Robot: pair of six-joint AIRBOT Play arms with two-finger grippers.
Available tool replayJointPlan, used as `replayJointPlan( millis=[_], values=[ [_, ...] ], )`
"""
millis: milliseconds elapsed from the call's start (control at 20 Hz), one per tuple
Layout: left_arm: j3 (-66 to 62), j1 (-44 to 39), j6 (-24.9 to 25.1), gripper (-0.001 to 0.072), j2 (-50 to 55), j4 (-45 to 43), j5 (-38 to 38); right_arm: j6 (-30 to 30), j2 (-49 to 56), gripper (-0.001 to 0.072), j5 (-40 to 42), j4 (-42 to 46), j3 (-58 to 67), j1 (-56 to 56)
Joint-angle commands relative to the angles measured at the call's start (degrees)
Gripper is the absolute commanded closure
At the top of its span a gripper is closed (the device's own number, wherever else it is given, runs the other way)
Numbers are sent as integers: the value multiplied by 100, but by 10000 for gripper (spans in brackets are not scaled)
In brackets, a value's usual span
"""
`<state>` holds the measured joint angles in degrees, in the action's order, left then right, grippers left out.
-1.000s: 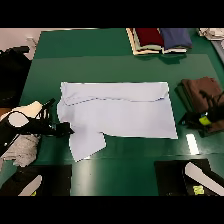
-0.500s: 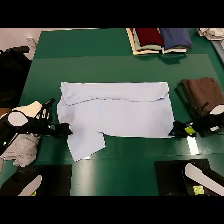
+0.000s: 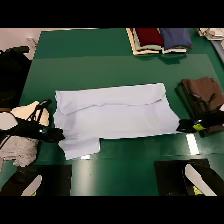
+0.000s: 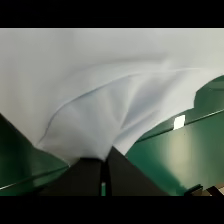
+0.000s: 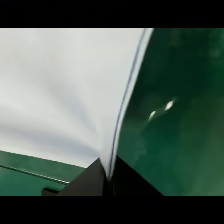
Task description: Fold the shirts.
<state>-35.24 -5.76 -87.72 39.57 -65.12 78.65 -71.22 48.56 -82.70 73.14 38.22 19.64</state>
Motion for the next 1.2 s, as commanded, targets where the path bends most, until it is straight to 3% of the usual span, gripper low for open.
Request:
replayJointPlan(
  millis=[0, 200, 500, 800, 850, 900, 1000, 1150],
  values=[
    [-411, 2, -94, 687, -315, -87, 492, -90, -420, 696, -199, 208, 518, 101],
    [-868, 2, 2, 687, 114, -295, -365, -179, 435, 696, 216, -4, 1344, -245],
    [-1707, 4, 256, 685, 1965, -612, -1821, -691, 2507, 696, 623, -9, 2889, -1056],
    [-2500, 2, 275, 679, 3187, -614, -2603, -894, 3832, 689, 597, -37, 4269, -1427],
    [-2575, 2, 273, 421, 3244, -614, -2634, -885, 3960, 589, 612, -149, 4446, -1421],
    [-2647, 4, 267, 177, 3241, -614, -2658, -885, 4089, 404, 625, -337, 4640, -1370],
    [-2944, 4, 269, 159, 3228, -669, -2481, -774, 4258, 237, 531, -763, 4990, -1152],
    [-3423, 2, 269, 161, 3217, -682, -1902, -385, 4275, 197, 105, -1110, 5060, -682]
  ],
)
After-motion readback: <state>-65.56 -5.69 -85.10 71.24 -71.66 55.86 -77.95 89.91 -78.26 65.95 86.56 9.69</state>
